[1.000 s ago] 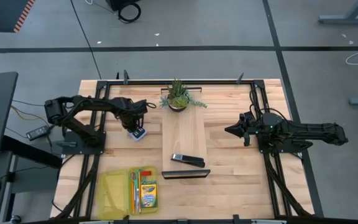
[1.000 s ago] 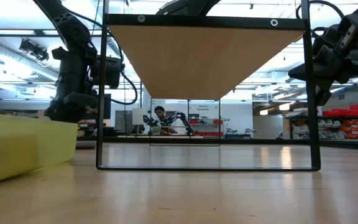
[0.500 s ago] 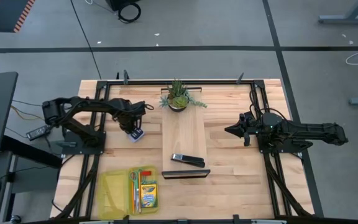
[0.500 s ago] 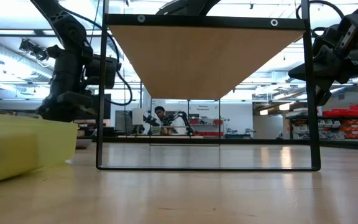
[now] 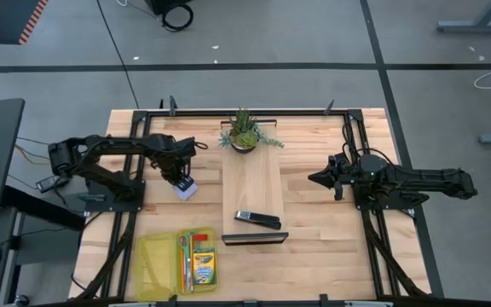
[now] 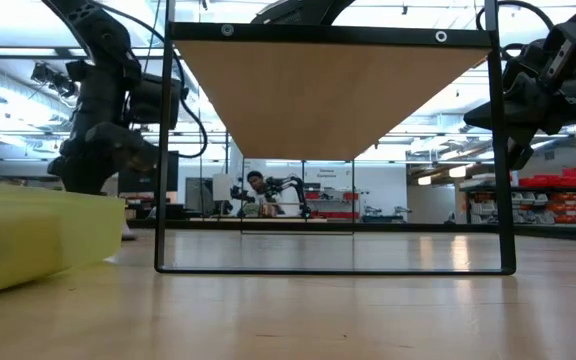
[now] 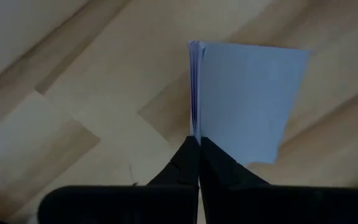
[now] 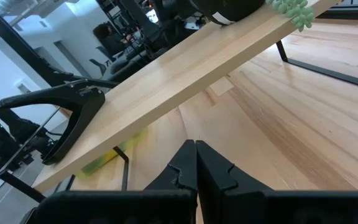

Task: Pack school essentials
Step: Put the blue sticky note into the yellow supply box

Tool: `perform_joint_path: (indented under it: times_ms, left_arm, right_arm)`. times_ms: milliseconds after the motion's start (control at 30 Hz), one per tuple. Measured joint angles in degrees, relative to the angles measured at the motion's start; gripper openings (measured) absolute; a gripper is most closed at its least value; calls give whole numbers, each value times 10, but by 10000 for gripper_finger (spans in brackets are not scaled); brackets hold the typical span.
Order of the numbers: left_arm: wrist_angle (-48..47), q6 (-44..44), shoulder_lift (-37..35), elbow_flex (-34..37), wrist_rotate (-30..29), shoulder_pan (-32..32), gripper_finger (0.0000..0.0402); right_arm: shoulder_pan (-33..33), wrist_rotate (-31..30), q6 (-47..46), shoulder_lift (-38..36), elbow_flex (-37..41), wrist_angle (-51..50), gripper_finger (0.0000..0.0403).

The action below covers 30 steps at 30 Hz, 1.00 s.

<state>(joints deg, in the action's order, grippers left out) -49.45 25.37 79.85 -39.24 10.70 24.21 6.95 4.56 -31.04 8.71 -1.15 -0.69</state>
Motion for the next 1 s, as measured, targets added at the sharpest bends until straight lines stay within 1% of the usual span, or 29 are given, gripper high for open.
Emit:
perform_joint_path:
  times_ms: [133,500,700,867,1000]
  left_arm:
    - [-2,11,-29,-1,25,0,0]
    - [-50,40,-125,-2,54,0,0]
    - [-56,69,-181,-3,72,0,0]
    - [-85,63,-208,-31,72,0,0]
    - [-117,40,-208,-68,72,0,0]
  right_arm:
    - [0,0,0,0,0,0,6]
    - [0,0,0,0,0,0,6]
    - [0,0,0,0,0,0,6]
    - [0,0,0,0,0,0,6]
    - [0,0,0,0,0,0,6]
